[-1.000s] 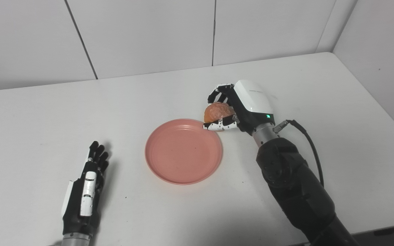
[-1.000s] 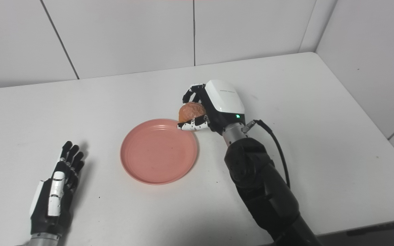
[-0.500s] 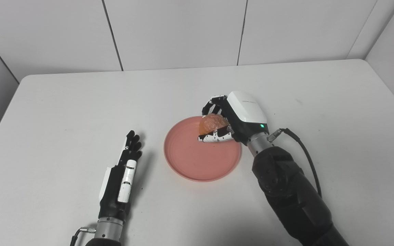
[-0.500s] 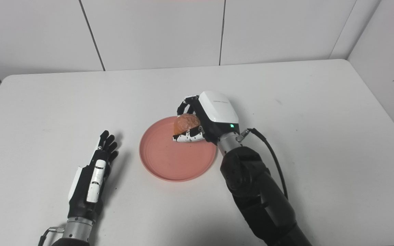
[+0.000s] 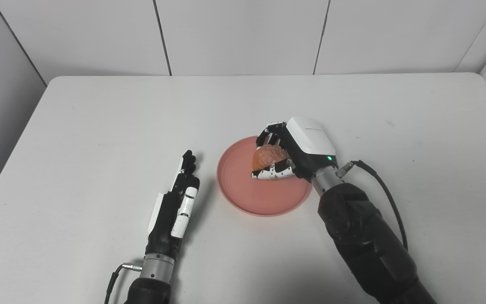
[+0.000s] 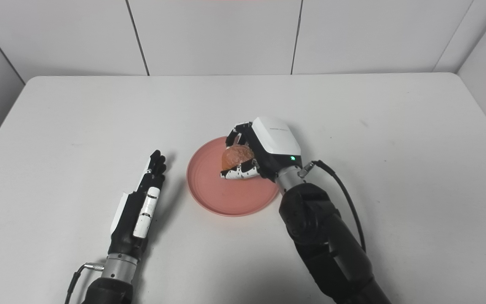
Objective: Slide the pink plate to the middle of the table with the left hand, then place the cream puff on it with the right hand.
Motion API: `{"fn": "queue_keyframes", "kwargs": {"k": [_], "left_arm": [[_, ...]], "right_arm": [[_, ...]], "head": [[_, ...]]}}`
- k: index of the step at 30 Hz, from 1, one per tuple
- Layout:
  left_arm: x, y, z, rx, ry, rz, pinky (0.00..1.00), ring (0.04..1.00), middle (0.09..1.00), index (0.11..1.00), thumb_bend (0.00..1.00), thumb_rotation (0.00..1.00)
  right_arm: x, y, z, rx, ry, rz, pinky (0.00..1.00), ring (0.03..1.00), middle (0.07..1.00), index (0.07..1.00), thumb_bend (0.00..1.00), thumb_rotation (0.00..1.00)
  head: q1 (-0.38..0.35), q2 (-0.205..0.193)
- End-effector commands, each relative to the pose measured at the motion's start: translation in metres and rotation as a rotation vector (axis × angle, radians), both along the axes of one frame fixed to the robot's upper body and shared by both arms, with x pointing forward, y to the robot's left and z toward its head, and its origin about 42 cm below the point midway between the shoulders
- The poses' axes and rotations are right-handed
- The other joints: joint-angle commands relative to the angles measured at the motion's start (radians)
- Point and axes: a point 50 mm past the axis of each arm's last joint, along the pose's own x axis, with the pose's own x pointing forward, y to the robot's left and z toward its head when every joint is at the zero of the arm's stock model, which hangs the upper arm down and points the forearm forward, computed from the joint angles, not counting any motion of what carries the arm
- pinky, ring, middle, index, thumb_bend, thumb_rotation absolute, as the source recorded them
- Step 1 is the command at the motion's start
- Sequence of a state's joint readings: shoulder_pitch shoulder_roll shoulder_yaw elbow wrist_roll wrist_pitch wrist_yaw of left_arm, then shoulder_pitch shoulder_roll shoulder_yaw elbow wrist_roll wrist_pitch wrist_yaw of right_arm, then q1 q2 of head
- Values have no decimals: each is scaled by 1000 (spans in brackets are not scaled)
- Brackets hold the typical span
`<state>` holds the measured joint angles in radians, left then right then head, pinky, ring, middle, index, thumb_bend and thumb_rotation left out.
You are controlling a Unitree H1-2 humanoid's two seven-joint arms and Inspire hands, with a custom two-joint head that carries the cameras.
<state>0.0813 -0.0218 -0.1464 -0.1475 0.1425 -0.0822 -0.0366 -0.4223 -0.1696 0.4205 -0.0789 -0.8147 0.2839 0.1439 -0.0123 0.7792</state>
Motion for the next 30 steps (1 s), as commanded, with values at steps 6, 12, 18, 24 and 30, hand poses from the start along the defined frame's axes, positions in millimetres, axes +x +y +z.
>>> {"fn": "queue_keyframes", "kwargs": {"k": [6, 12, 18, 24, 30], "left_arm": [[-9, -16, -12, 7, 28, -11, 977, 1000, 1000, 1000, 440, 1000], [-8, -18, -11, 14, 23, -6, 975, 998, 1000, 999, 443, 1000], [-8, -20, -11, 12, 23, -6, 974, 994, 999, 994, 444, 1000], [-7, -21, -10, 6, 28, -7, 969, 992, 998, 992, 436, 1000], [-7, -20, -10, 9, 25, -8, 970, 992, 998, 992, 432, 1000]], "right_arm": [[1, 6, 8, -16, -53, 66, 252, 341, 418, 485, 504, 139], [1, 6, 5, -34, -41, 77, 240, 329, 404, 484, 504, 140], [2, 3, 1, -47, -19, 83, 221, 310, 404, 487, 506, 139], [0, 2, -2, -64, -9, 95, 185, 266, 360, 486, 511, 142], [-3, 1, -1, -114, -25, 112, 390, 493, 566, 522, 568, 197]], "head": [[5, 4], [6, 6], [10, 7], [10, 8], [6, 8]]}}
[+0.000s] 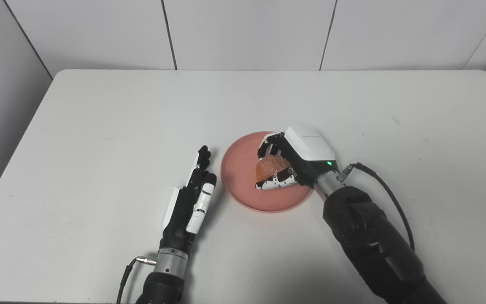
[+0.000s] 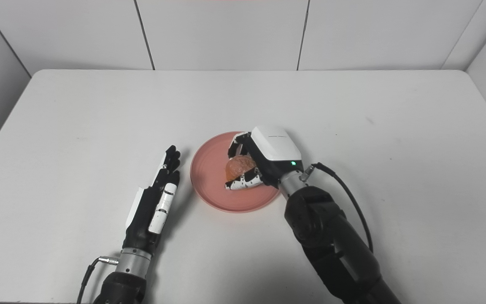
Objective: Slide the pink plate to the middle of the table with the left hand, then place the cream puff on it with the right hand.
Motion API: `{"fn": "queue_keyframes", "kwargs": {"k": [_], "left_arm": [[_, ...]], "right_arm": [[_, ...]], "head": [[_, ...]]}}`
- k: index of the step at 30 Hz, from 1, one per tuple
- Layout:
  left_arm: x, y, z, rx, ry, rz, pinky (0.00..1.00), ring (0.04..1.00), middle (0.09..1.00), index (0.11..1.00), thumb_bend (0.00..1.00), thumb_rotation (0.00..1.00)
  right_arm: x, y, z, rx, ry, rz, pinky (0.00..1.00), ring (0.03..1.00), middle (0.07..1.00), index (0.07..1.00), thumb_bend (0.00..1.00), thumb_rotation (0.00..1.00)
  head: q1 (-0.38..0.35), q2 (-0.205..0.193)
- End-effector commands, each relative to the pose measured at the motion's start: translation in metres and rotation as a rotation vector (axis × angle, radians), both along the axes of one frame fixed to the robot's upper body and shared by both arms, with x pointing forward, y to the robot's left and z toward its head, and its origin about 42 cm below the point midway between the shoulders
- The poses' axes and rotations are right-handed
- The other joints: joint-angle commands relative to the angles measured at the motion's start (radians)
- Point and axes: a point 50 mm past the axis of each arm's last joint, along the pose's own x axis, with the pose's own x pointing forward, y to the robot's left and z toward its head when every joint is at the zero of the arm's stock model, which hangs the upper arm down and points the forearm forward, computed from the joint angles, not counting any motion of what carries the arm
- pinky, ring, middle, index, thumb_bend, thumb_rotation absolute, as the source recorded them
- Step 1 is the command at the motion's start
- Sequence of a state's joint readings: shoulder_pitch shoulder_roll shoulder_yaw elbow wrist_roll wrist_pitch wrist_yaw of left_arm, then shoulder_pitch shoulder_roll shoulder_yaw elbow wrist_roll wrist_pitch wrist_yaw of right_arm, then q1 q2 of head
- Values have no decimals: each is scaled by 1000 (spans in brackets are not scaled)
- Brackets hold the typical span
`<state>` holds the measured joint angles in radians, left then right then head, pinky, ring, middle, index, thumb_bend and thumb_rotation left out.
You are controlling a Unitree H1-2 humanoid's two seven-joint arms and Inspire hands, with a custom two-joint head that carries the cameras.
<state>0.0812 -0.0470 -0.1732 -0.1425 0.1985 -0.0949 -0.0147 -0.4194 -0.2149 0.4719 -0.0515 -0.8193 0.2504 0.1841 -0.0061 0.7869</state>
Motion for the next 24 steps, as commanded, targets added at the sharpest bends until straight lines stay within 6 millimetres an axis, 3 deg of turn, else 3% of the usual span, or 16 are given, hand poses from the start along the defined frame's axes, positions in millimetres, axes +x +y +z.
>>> {"fn": "queue_keyframes", "kwargs": {"k": [1, 2, 4, 6, 11, 20, 24], "left_arm": [[-7, -6, -11, -14, 43, -7, 971, 993, 998, 993, 431, 1000], [-6, -6, -11, -15, 41, -7, 971, 993, 998, 993, 431, 1000], [-6, -7, -11, -20, 44, -4, 966, 990, 997, 991, 433, 1000], [-6, -7, -11, -24, 46, -4, 969, 991, 998, 991, 435, 1000], [-5, -8, -11, -25, 44, -7, 972, 994, 1000, 995, 421, 1000], [-5, -7, -12, -23, 45, -11, 973, 994, 1000, 994, 425, 1000], [-5, -7, -12, -21, 43, -8, 971, 993, 1000, 993, 423, 1000]], "right_arm": [[-1, 4, 15, -23, -67, 55, 417, 524, 596, 606, 701, 305], [-1, 3, 16, -39, -60, 56, 419, 527, 599, 614, 714, 316], [-3, 2, 18, -67, -57, 64, 374, 504, 608, 729, 808, 430], [-4, 1, 19, -85, -57, 76, 383, 551, 673, 815, 859, 512], [-6, -4, 21, -57, -62, 107, 681, 822, 900, 939, 950, 588], [-12, -12, 28, -2, -94, 141, 819, 910, 956, 995, 986, 711], [-16, -16, 31, 35, -104, 138, 836, 921, 959, 1000, 985, 725]], "head": [[0, 0], [1, 0], [1, 0], [1, -1], [0, -2], [-3, -3], [-3, -3]]}}
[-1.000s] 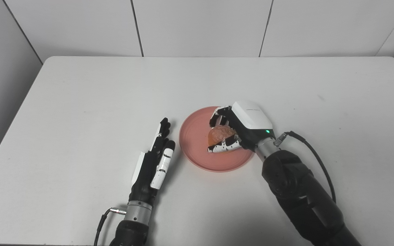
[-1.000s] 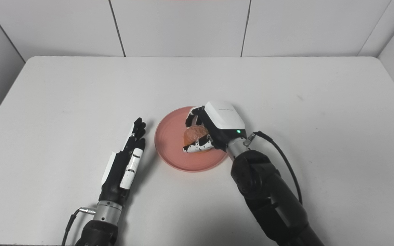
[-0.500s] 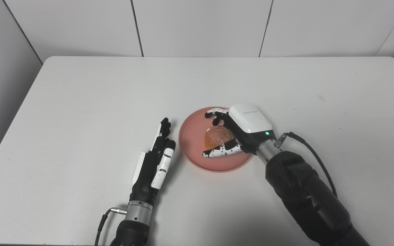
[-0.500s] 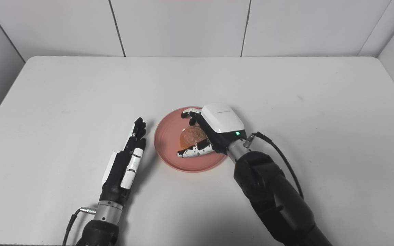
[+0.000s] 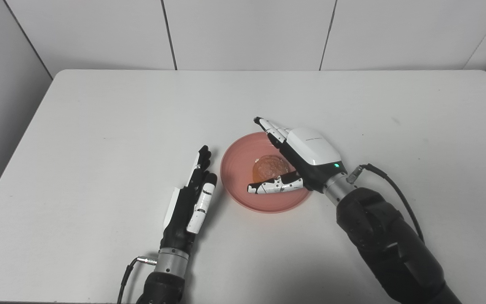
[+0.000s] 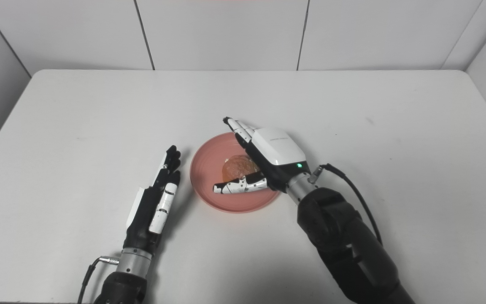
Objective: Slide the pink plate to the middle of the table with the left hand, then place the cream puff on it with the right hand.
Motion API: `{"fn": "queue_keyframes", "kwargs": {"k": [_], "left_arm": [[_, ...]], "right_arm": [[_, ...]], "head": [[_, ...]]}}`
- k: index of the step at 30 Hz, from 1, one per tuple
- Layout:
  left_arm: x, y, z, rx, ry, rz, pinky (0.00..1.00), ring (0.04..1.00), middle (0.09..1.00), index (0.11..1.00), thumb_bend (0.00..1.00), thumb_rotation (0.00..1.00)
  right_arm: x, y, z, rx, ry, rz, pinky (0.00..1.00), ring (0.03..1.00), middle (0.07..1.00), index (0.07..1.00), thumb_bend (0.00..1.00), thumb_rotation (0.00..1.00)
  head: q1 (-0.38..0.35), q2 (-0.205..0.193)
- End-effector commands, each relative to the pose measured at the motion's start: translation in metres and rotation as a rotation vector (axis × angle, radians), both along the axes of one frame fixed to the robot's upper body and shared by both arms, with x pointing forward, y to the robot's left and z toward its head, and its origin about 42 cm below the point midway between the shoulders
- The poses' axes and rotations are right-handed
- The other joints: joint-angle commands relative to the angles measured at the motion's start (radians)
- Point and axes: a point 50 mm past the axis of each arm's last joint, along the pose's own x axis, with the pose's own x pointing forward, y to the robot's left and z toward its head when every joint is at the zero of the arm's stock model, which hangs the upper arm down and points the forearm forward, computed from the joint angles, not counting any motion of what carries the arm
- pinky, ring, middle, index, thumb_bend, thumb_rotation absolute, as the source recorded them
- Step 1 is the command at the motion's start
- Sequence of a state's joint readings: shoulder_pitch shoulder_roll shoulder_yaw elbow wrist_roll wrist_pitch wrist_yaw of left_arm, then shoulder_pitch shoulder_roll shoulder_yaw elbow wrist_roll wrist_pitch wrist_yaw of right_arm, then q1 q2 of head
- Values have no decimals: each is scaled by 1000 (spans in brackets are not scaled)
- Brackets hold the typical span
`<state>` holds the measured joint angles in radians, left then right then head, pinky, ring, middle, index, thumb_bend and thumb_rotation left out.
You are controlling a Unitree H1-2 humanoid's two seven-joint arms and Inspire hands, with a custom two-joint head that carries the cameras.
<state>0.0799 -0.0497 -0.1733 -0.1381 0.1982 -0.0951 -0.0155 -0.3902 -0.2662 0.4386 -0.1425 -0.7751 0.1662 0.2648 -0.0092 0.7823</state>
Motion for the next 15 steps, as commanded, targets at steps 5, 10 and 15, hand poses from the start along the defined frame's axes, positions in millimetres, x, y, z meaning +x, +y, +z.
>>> {"fn": "queue_keyframes", "kwargs": {"k": [5, 10, 15], "left_arm": [[-6, -5, -11, -22, 42, -2, 968, 989, 995, 988, 424, 1000], [-6, -4, -11, -18, 40, -1, 965, 990, 997, 991, 423, 1000], [-7, 0, -11, -29, 40, 3, 972, 992, 998, 990, 424, 1000]], "right_arm": [[-12, -13, 21, 185, -114, 26, 737, 878, 953, 983, 954, 744], [-26, -33, 16, 354, -126, -6, 799, 912, 961, 976, 914, 852], [-53, -54, 3, 518, -67, -76, 855, 938, 978, 981, 812, 993]], "head": [[-3, 2], [-5, 2], [-9, 6]]}}
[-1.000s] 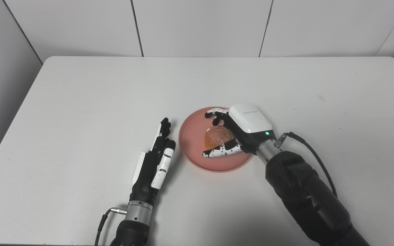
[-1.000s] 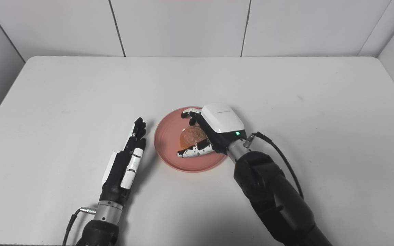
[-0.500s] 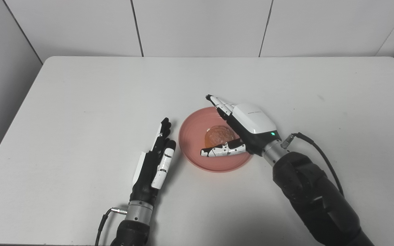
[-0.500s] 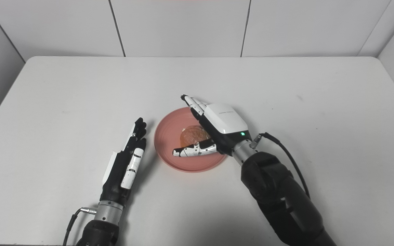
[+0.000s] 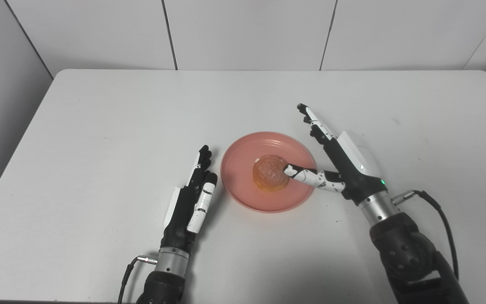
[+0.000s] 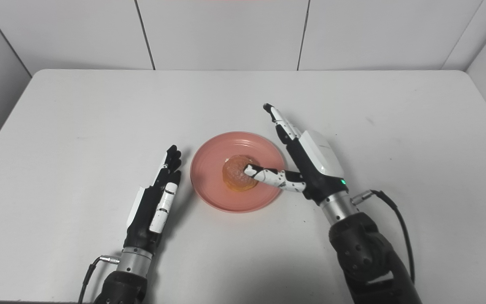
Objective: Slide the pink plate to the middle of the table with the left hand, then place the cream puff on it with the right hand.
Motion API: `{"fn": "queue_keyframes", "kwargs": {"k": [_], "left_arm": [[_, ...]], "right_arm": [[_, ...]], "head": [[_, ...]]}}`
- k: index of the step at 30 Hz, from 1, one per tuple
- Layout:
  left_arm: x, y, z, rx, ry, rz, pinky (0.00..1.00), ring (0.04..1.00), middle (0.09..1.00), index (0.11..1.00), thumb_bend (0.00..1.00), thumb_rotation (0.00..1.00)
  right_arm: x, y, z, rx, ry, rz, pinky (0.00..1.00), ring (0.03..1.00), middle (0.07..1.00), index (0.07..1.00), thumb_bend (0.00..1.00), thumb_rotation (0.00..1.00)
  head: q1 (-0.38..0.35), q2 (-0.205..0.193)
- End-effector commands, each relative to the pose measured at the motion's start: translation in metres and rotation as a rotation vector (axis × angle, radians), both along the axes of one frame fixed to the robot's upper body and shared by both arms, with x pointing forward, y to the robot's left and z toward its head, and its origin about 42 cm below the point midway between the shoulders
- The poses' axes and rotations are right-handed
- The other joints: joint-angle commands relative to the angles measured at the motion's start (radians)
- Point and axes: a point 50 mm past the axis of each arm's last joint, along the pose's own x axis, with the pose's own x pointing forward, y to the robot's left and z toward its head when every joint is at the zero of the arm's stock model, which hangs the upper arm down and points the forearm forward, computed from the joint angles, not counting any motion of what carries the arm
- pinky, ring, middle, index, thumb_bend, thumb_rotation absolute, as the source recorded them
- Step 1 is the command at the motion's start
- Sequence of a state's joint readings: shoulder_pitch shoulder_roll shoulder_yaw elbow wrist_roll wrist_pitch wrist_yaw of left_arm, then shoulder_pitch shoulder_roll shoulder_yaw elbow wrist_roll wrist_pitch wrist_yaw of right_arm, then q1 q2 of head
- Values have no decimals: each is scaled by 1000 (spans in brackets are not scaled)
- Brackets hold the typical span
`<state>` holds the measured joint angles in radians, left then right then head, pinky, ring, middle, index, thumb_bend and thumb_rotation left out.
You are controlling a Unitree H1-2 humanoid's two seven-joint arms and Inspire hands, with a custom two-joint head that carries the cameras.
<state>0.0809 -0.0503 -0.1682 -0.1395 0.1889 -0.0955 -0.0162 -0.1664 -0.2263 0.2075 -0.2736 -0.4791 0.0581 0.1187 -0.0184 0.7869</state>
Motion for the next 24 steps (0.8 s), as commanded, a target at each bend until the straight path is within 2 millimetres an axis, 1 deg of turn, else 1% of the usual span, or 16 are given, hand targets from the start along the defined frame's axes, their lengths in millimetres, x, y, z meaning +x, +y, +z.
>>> {"fn": "queue_keyframes", "kwargs": {"k": [1, 2, 4, 6, 7, 8, 10, 12, 16, 18, 20, 24], "left_arm": [[-8, 0, -11, -18, 37, -1, 972, 993, 999, 990, 421, 1000], [-8, 1, -11, -16, 36, 0, 971, 993, 999, 990, 420, 1000], [-8, 3, -11, -13, 37, 2, 971, 993, 998, 990, 421, 1000], [-8, 5, -11, -12, 38, 4, 972, 991, 997, 987, 426, 1000], [-8, 6, -11, -15, 38, 7, 972, 990, 996, 986, 427, 1000], [-9, 6, -11, -18, 38, 10, 966, 987, 994, 981, 427, 1000], [-9, 7, -12, -23, 39, 11, 965, 986, 993, 980, 429, 1000], [-10, 8, -12, -27, 37, 13, 967, 986, 993, 979, 428, 1000], [-11, 10, -13, -29, 36, 14, 970, 988, 995, 981, 430, 1000], [-13, 12, -13, -35, 42, 19, 979, 994, 1000, 983, 433, 1000], [-14, 13, -13, -47, 48, 22, 981, 995, 1000, 983, 433, 1000], [-19, 17, -13, -61, 56, 30, 1000, 1000, 1000, 986, 435, 1000]], "right_arm": [[-11, -3, 9, 95, -46, 0, 865, 942, 981, 980, 785, 997], [-15, -5, 5, 122, -22, -14, 879, 947, 988, 987, 749, 999], [-22, -10, -4, 174, 29, -30, 902, 957, 995, 995, 707, 1000], [-25, -13, -12, 218, 61, -26, 945, 985, 1000, 999, 636, 1000], [-27, -16, -19, 243, 82, -28, 951, 989, 1000, 1000, 624, 1000], [-28, -17, -24, 257, 95, -30, 962, 991, 1000, 1000, 581, 1000], [-29, -19, -33, 277, 117, -43, 964, 991, 1000, 1000, 563, 1000], [-29, -18, -38, 296, 134, -55, 965, 992, 1000, 999, 572, 1000], [-28, -16, -42, 332, 151, -58, 974, 994, 1000, 997, 536, 1000], [-28, -15, -44, 368, 169, -63, 979, 990, 998, 985, 453, 1000], [-28, -14, -45, 389, 184, -62, 981, 990, 997, 984, 438, 1000], [-28, -10, -47, 404, 207, -64, 975, 987, 991, 974, 318, 1000]], "head": [[-1, 2], [-2, 3], [-3, 4], [-5, 5], [-5, 6], [-5, 6], [-2, 9], [2, 10], [8, 13], [10, 15], [11, 15], [9, 18]]}}
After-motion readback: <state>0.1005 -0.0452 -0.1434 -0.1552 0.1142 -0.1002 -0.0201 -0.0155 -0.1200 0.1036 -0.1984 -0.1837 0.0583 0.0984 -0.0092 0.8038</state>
